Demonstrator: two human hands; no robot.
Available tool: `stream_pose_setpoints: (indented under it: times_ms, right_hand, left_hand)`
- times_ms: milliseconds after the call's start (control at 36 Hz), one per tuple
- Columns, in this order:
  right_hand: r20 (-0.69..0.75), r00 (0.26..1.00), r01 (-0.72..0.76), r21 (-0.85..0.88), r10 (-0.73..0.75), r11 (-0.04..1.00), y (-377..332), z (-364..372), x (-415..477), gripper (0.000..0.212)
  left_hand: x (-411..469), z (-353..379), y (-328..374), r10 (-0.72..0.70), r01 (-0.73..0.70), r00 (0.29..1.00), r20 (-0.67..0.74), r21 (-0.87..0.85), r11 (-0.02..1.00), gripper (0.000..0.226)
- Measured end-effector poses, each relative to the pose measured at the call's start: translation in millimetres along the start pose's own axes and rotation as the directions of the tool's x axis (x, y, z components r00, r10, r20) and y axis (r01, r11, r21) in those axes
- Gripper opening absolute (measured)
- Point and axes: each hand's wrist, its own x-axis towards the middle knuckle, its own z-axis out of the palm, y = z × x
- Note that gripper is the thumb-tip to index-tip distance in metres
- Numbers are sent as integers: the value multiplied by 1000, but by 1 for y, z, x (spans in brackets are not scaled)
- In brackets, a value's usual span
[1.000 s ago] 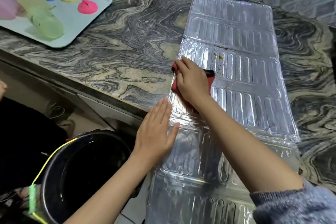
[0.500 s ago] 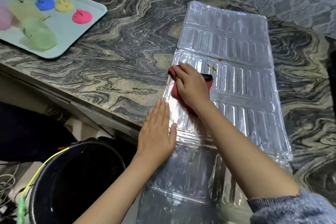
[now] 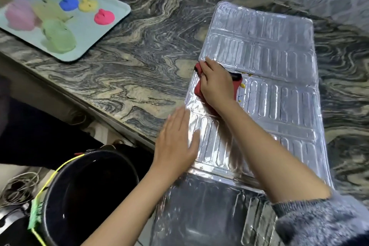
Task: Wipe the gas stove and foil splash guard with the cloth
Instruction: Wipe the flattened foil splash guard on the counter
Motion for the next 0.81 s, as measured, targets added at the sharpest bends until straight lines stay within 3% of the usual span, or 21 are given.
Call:
stream_pose_setpoints:
  times_ms: [139,306,806]
  right_hand:
    - [-11,1000,28,3,-28,1000,2,-1,-2,37]
    - [-21,1000,3,-9,-4,1000,4,-4,-8,38]
    - [-84,948,-314,-82,308,946,57,-51,-68,44]
  left_hand:
    - [11,18,4,52,-57,997,52,115,992,69]
    - [7,19,2,76,-85,995,66,138,987,72]
    - [-20,26,-7,146,-151,989,37,171,974,69]
